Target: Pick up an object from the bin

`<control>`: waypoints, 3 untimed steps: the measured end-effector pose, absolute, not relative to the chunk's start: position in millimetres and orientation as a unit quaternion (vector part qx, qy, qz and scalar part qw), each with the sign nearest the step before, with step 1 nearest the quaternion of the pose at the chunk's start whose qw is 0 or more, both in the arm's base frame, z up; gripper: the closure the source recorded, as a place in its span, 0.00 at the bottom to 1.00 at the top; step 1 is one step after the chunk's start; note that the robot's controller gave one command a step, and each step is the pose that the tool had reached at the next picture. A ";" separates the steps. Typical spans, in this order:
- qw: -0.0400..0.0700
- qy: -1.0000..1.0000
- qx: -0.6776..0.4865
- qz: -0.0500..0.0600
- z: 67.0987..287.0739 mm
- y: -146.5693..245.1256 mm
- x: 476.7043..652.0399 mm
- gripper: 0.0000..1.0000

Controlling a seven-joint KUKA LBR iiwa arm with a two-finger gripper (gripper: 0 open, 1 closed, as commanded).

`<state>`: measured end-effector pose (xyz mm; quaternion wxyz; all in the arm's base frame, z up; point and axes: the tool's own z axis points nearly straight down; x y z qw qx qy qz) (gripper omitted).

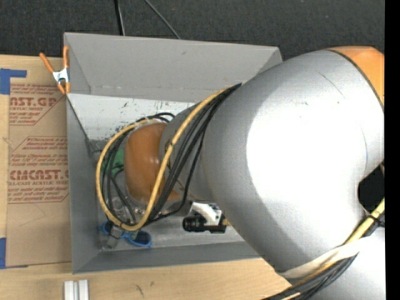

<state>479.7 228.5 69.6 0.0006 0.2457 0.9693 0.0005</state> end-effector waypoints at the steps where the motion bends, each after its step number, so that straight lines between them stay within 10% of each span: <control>1: 0.000 0.969 0.246 0.001 69.6 228.8 480.0 0.00; 2: 0.002 0.969 0.246 0.002 70.6 229.2 481.1 1.00; 3: 0.002 0.969 0.245 0.002 134.8 230.1 482.5 1.00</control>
Offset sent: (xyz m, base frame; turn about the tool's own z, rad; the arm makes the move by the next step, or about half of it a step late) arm 0.0000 0.0000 0.0000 0.0000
